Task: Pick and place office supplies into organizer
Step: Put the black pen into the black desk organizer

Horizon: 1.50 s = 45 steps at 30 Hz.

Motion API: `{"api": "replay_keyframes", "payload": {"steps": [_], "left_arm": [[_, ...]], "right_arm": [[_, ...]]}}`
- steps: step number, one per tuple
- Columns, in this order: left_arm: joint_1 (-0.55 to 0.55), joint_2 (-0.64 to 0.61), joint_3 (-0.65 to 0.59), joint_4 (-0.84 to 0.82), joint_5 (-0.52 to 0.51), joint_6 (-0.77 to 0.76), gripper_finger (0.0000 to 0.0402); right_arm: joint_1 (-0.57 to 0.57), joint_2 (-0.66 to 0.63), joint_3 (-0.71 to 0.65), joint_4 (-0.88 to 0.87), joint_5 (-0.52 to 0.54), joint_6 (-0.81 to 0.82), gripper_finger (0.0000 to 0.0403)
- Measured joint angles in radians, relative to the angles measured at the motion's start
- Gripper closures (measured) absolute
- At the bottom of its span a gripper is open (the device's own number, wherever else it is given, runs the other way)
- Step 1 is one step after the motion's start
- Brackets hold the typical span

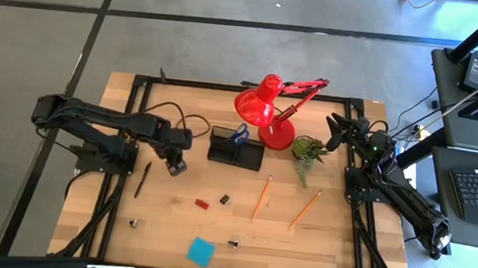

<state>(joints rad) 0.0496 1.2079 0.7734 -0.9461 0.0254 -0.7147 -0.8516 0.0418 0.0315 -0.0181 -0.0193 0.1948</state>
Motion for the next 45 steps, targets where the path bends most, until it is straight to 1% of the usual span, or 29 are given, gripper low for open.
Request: {"api": "replay_keyframes", "payload": {"steps": [3, 6, 10, 14, 20, 29, 31, 34, 37, 42, 45], "left_arm": [[-0.007, 0.000, 0.000, -0.129, 0.000, -0.189, 0.0256], [-0.016, 0.000, -0.008, -0.201, 0.002, -0.314, 0.0256], [-0.033, 0.000, -0.047, -0.197, 0.052, -0.353, 0.0256], [-0.039, 0.002, -0.090, -0.179, 0.055, -0.391, 0.0256], [-0.040, 0.002, -0.144, -0.169, 0.059, -0.339, 0.0256], [-0.040, 0.008, -0.148, -0.149, 0.024, -0.379, 0.0256], [-0.040, 0.017, -0.148, -0.149, 0.018, -0.324, 0.0258], [-0.038, 0.044, -0.148, -0.148, 0.012, -0.217, 0.0263], [-0.026, 0.074, -0.148, -0.148, -0.001, -0.164, 0.0268], [0.001, 0.132, -0.148, -0.148, -0.002, -0.154, 0.0272], [0.013, 0.159, -0.148, -0.147, 0.015, -0.185, 0.0271]], "right_arm": [[0.000, 0.000, 0.000, 0.000, 0.000, -0.019, 0.0258], [0.000, 0.000, 0.000, -0.001, 0.000, -0.019, 0.0258], [0.000, 0.000, 0.000, -0.002, 0.000, -0.020, 0.0258], [0.000, 0.000, 0.000, -0.003, 0.000, -0.020, 0.0258], [0.000, 0.000, 0.000, -0.003, 0.000, -0.017, 0.0258], [0.000, 0.000, 0.000, -0.003, 0.000, -0.015, 0.0258], [0.000, 0.000, 0.000, -0.003, 0.000, -0.016, 0.0258], [0.000, 0.000, 0.000, -0.003, 0.000, -0.016, 0.0258], [0.000, 0.000, 0.000, -0.003, 0.000, -0.015, 0.0258], [0.000, 0.000, 0.000, -0.003, 0.000, -0.014, 0.0258], [0.000, 0.000, 0.000, -0.003, 0.000, -0.013, 0.0258]]}}
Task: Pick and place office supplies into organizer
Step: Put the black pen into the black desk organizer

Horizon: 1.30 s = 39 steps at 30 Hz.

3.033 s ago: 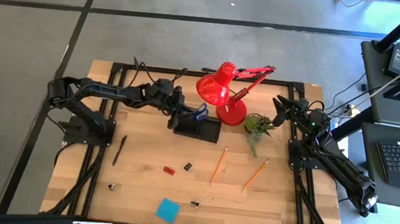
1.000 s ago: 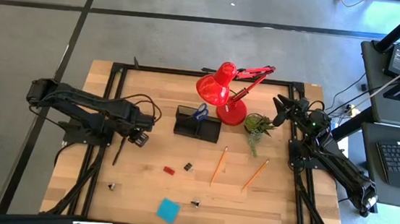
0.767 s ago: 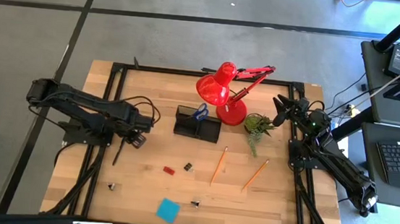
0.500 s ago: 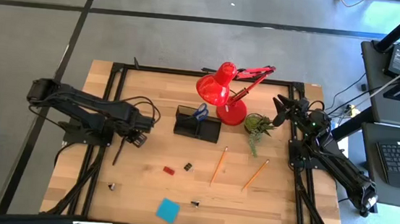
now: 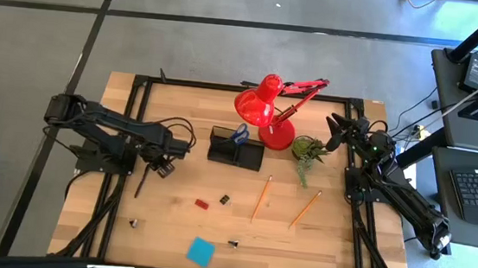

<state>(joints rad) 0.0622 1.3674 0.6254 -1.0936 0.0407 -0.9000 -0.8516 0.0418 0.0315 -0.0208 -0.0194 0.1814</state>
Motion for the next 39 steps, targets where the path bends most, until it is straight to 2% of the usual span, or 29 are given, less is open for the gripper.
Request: {"api": "replay_keyframes", "payload": {"steps": [3, 13, 18, 23, 30, 39], "left_arm": [[0.015, 0.024, 0.000, -0.001, 0.059, -0.055, 0.0270], [0.018, 0.088, -0.008, 0.013, 0.045, -0.056, 0.0270], [0.020, 0.102, -0.061, 0.096, 0.095, -0.055, 0.0274], [0.020, 0.099, -0.064, 0.094, 0.104, -0.055, 0.0278], [0.019, 0.098, -0.063, 0.105, 0.096, 0.030, 0.0297], [0.020, 0.099, -0.063, 0.121, 0.106, 0.024, 0.0327]], "right_arm": [[0.000, 0.000, 0.000, 0.000, 0.000, 0.000, 0.0258], [0.000, 0.000, 0.000, 0.000, 0.000, -0.004, 0.0258], [0.000, 0.000, 0.000, -0.001, 0.000, -0.005, 0.0258], [0.000, 0.000, 0.000, 0.000, 0.000, -0.006, 0.0258], [0.000, 0.000, 0.000, 0.000, 0.000, -0.006, 0.0258], [0.000, 0.000, 0.000, 0.000, 0.000, -0.006, 0.0258]]}}
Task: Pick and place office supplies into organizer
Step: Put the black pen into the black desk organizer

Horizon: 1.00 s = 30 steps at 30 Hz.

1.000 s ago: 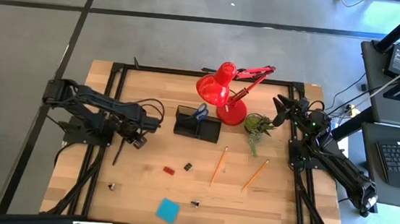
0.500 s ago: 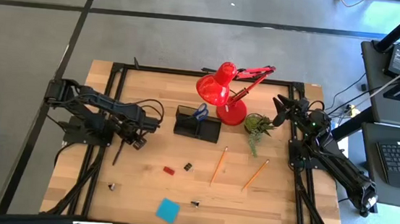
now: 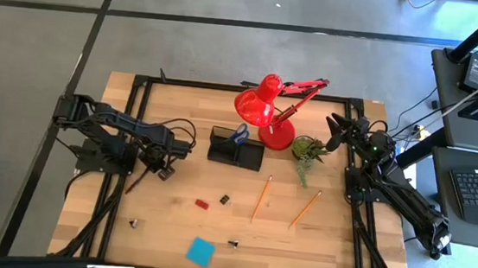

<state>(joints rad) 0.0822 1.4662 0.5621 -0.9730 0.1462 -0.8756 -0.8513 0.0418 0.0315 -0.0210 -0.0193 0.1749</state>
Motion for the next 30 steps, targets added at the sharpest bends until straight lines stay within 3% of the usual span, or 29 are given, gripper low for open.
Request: {"api": "replay_keyframes", "payload": {"steps": [13, 19, 30], "left_arm": [[0.016, 0.027, 0.005, 0.010, 0.008, 0.055, 0.0330], [0.052, 0.066, 0.042, -0.012, -0.003, 0.194, 0.0331], [0.070, 0.117, 0.075, -0.038, -0.029, 0.240, 0.0364]], "right_arm": [[0.000, 0.000, 0.000, 0.003, 0.000, -0.004, 0.0258], [0.000, 0.000, 0.000, 0.009, 0.000, -0.004, 0.0258], [0.000, 0.000, 0.000, 0.009, 0.000, -0.004, 0.0258]]}}
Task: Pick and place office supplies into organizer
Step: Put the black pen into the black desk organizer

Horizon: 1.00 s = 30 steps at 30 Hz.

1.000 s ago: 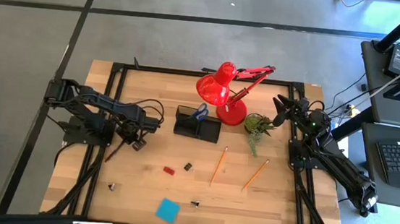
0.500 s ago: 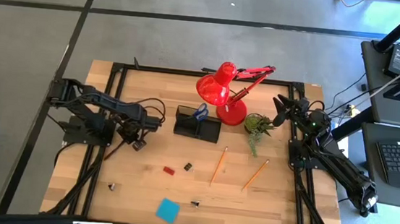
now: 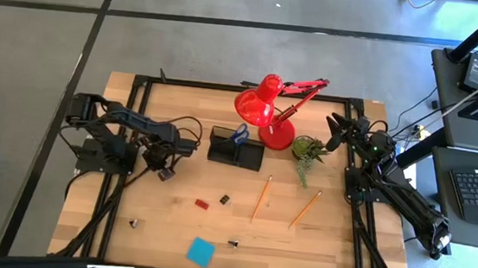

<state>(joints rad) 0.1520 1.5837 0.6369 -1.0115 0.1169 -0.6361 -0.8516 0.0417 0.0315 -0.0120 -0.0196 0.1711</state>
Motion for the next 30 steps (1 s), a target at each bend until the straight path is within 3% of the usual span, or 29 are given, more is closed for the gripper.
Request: {"api": "replay_keyframes", "payload": {"steps": [9, 18, 24, 30], "left_arm": [[0.001, 0.005, 0.189, 0.100, -0.230, 0.086, 0.0369], [0.002, 0.002, 0.336, 0.099, -0.225, 0.193, 0.0378], [0.002, -0.006, 0.370, 0.021, -0.223, 0.213, 0.0378], [-0.001, -0.096, 0.370, 0.001, -0.275, 0.207, 0.0379]], "right_arm": [[0.000, 0.000, 0.000, 0.000, 0.000, 0.003, 0.0258], [0.000, 0.000, 0.000, -0.005, 0.000, 0.003, 0.0258], [0.000, 0.000, 0.000, -0.026, 0.000, 0.007, 0.0258], [0.000, 0.000, 0.000, -0.028, 0.000, 0.007, 0.0258]]}}
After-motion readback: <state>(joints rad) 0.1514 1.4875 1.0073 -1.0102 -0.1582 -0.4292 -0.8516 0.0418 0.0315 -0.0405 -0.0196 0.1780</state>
